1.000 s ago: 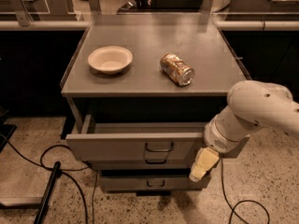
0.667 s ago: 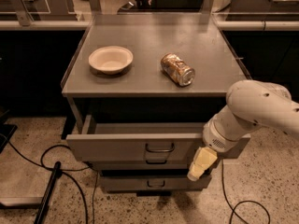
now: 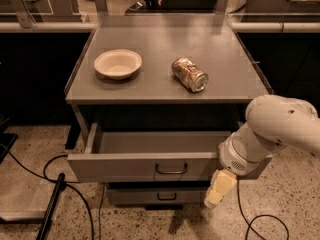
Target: Open top drawer
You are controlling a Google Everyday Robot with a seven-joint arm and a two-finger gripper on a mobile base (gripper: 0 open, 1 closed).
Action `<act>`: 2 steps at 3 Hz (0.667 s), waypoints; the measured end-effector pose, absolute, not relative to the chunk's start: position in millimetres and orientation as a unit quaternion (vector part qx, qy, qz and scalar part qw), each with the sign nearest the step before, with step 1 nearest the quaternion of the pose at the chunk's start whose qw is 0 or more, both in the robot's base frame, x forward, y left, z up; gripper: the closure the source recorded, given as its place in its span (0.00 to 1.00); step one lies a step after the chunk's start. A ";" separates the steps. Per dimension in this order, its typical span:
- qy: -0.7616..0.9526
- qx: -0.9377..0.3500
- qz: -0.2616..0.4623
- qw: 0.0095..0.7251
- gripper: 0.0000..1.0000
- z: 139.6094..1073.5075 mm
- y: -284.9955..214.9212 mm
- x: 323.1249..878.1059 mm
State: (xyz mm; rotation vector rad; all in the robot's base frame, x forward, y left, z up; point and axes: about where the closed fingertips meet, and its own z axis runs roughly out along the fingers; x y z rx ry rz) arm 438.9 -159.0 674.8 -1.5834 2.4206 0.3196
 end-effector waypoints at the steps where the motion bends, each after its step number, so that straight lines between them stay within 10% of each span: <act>1: 0.835 -0.525 0.131 0.100 0.00 671.5 -161.7 418.4; 2: 0.835 -0.525 0.131 0.100 0.00 673.2 -161.6 418.4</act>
Offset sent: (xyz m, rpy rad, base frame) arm -0.1055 -0.0270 0.0194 0.0720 0.1541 -0.1452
